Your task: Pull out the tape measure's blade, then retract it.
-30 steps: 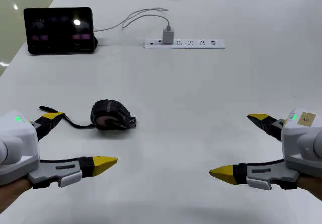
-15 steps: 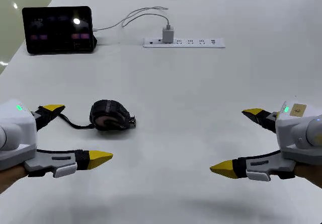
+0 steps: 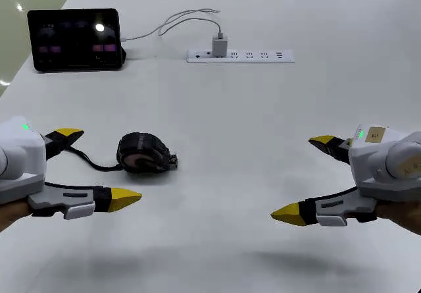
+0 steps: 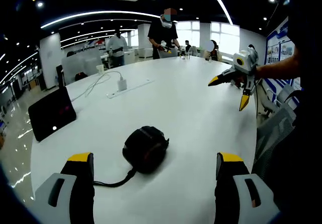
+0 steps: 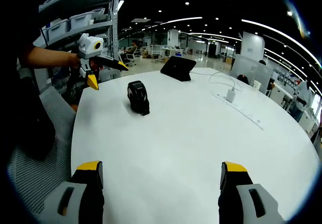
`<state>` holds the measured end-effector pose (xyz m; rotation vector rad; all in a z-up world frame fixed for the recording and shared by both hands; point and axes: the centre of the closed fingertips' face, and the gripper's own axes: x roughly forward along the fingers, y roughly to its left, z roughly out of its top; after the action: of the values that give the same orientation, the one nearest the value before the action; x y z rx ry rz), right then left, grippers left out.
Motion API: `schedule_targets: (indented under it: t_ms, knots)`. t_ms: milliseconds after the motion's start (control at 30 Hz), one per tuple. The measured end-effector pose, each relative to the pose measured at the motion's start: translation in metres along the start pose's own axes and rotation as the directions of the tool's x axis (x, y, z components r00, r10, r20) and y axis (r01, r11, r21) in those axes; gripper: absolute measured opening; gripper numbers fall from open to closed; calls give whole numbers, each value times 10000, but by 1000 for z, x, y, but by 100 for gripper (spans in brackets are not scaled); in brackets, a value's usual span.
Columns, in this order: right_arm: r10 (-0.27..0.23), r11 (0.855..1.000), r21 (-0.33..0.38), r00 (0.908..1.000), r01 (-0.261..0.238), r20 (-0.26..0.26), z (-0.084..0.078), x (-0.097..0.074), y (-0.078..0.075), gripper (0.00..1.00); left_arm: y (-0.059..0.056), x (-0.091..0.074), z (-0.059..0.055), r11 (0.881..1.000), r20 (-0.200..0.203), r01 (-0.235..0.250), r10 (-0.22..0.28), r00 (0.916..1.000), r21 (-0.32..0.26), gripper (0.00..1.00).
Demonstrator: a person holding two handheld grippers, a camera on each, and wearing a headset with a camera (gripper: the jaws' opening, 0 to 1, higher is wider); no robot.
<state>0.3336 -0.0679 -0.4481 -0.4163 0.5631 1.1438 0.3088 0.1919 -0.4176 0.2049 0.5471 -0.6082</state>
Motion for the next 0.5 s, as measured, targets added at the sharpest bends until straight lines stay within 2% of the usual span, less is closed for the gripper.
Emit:
schedule_targets:
  t_ms: [267,500]
  knots:
    - [361,9990,-258,9992,-365,-166,3,12,-4,96,7,8,3,9995,-211,235,-231,9995,216,98]
    - [650,9968,-454,9976,-660,-217,8,22,-5,95,10,14,0,9981,-459,483,-465,9979,370,97]
